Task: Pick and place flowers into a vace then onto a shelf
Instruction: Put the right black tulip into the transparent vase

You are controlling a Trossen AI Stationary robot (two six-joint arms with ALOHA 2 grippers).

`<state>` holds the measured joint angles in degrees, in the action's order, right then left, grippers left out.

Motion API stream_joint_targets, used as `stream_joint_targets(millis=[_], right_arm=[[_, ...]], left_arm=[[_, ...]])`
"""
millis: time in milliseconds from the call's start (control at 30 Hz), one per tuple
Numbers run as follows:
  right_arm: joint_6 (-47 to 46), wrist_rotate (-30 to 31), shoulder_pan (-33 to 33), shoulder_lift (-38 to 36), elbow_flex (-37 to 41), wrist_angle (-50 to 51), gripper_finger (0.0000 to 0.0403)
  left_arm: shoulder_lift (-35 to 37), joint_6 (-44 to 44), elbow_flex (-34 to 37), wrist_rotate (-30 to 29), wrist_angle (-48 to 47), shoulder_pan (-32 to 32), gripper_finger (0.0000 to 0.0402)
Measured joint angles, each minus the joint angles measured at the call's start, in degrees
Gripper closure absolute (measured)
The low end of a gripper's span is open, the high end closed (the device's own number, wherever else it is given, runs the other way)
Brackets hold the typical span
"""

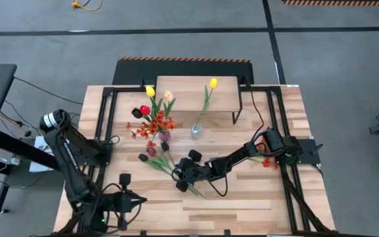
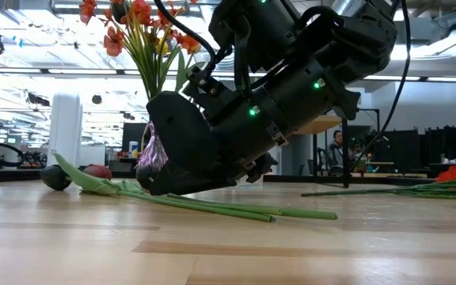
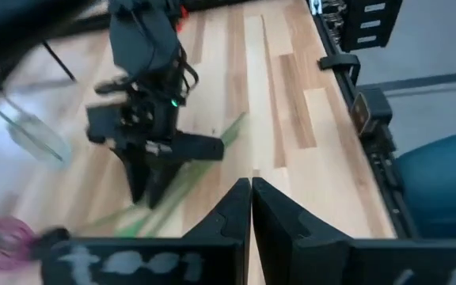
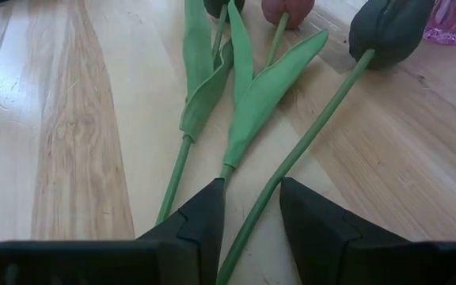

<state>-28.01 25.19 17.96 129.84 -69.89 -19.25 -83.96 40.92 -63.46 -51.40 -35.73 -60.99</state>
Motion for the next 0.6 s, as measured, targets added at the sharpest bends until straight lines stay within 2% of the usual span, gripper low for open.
stream_joint_targets(millis=[133,367,467,600], right_arm=[[0.00,0.14,0.00,0.02,0.00,0.00,0.0285],[-0.02,0.17,0.02,0.02,0.00,0.02,0.0285],[-0.02,0.20,0.02,0.02,0.00,0.00,0.0285],[-0.02,0.20,0.04,0.02,0.00,0.00,0.0285]], left_arm=[[0.00,2.37,0.01,1.15,0.12,1.23,0.0401],[0.07,-3.65,0.00,-1.15,2.20,1.12,0.0401],[0.07,-3.33,0.00,-2.56,-0.67,0.94,0.0401],[0.10,2.55,0.00,-5.64,-7.79,0.94,0.0401]])
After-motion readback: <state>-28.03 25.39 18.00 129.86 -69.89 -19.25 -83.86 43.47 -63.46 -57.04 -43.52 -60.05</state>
